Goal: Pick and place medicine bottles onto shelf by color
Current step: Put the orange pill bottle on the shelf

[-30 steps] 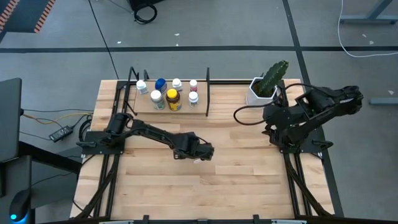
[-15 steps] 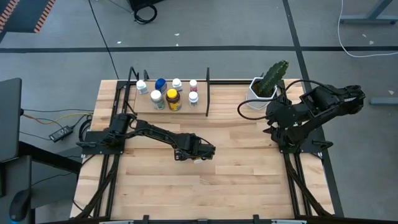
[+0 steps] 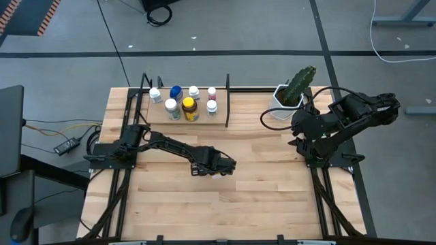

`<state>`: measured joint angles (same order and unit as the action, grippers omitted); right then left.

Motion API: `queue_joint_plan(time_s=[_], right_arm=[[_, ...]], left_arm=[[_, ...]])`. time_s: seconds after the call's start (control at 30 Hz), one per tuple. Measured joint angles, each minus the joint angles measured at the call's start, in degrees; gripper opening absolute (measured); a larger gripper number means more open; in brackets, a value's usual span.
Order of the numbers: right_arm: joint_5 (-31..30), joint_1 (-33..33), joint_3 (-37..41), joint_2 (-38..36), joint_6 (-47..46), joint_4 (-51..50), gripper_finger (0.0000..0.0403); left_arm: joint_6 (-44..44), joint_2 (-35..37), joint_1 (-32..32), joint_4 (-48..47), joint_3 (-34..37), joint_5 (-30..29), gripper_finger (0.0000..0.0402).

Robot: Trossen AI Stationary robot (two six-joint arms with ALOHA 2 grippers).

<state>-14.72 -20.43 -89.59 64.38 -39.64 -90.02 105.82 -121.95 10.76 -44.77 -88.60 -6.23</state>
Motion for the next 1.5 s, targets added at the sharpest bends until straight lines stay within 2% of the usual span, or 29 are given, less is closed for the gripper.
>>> queue_joint_plan(time_s=[0.33,0.63,0.83,1.0,1.17,1.3,1.5], right_arm=[[0.0,0.0,0.0,0.0,0.6,0.0,0.0282],[0.0,0.0,0.0,0.0,0.7,0.0,0.0282],[-0.2,0.0,0.0,0.0,1.3,0.0,0.0282],[-0.2,0.0,0.0,0.0,1.5,0.0,0.0282],[-0.2,0.0,0.0,0.0,1.5,0.0,0.0282],[-0.2,0.0,0.0,0.0,1.5,0.0,0.0282],[-0.2,0.0,0.0,0.0,1.3,0.0,0.0282]], left_arm=[[0.0,0.0,0.0,0.7,0.0,0.5,0.0218],[-1.7,0.2,-0.3,3.4,0.0,8.8,0.0210],[-6.4,1.0,-1.9,3.6,0.0,19.1,0.0209],[-12.1,1.7,-4.4,3.2,0.0,32.6,0.0200],[-17.6,1.7,-7.0,2.9,0.0,46.2,0.0208],[-20.8,1.7,-8.5,2.2,0.0,50.5,0.0210],[-25.0,1.7,-10.1,1.8,0.0,51.9,0.0206]])
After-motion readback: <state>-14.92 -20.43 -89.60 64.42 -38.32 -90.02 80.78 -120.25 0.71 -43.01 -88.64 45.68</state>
